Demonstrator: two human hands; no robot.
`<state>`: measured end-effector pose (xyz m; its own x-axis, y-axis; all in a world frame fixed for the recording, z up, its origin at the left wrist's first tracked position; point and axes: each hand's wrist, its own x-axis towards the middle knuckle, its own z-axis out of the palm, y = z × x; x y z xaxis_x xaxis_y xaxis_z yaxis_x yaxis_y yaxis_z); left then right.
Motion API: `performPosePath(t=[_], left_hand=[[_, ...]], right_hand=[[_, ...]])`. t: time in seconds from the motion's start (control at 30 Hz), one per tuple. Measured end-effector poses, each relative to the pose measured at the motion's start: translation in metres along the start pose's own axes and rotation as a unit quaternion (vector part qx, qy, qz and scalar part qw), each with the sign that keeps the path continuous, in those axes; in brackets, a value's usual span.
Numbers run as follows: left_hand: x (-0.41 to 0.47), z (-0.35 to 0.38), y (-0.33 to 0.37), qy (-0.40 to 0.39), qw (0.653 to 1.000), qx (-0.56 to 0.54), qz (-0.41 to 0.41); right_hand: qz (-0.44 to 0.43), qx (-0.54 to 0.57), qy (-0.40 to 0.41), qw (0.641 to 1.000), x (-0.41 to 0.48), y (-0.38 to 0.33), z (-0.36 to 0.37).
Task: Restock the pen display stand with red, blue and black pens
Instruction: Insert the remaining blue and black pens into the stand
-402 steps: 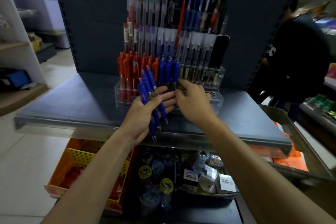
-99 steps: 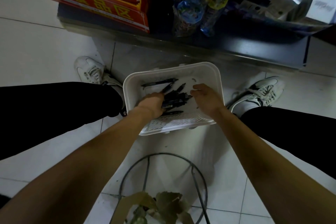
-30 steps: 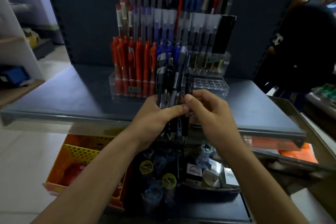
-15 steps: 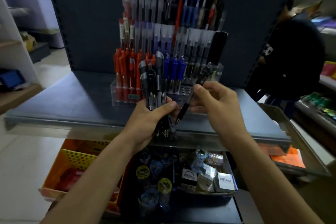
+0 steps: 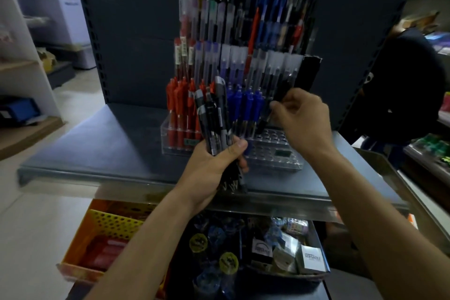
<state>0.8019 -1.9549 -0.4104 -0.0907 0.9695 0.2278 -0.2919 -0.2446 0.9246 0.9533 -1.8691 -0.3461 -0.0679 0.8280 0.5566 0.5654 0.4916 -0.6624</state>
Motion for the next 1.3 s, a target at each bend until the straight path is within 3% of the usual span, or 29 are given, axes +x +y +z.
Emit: performPosePath(t=[0.13,0.2,0.57,0.9,1.1,1.23,1.3], left_hand=[[0.002,-0.005,-0.002,-0.005,1.000,-0.004,0.001],[0.004,-0.007,-0.002,-0.011,1.000,0.001,0.005],[0.004,-0.002,-0.005,-0.011,1.000,0.014,0.006],[0.004,-0.002,-0.002,-0.008,1.000,-0.002,-0.015],[0.005,-0.003,-0.003,-0.010,1.000,0.001,-0.009],[0.005,-0.005,-0.003,-0.015,1.000,0.009,-0.009],[0.004,-0.004,-0.002,-0.024,1.000,0.004,-0.015]], right_hand=[[-0.010,-0.083,-0.022,0.996,-0.013,0.016,0.025],[-0.010,-0.078,-0.002,0.997,-0.013,0.019,0.029],[0.026,-0.057,-0.068,0.996,-0.010,0.015,0.020],[-0.024,0.023,0.090,0.995,0.003,-0.001,0.009],[-0.007,-0.087,-0.025,0.996,-0.005,0.014,0.031],[-0.007,-0.156,0.009,0.988,-0.006,0.016,0.034],[0.000,-0.183,-0.013,0.983,-0.003,0.017,0.031]])
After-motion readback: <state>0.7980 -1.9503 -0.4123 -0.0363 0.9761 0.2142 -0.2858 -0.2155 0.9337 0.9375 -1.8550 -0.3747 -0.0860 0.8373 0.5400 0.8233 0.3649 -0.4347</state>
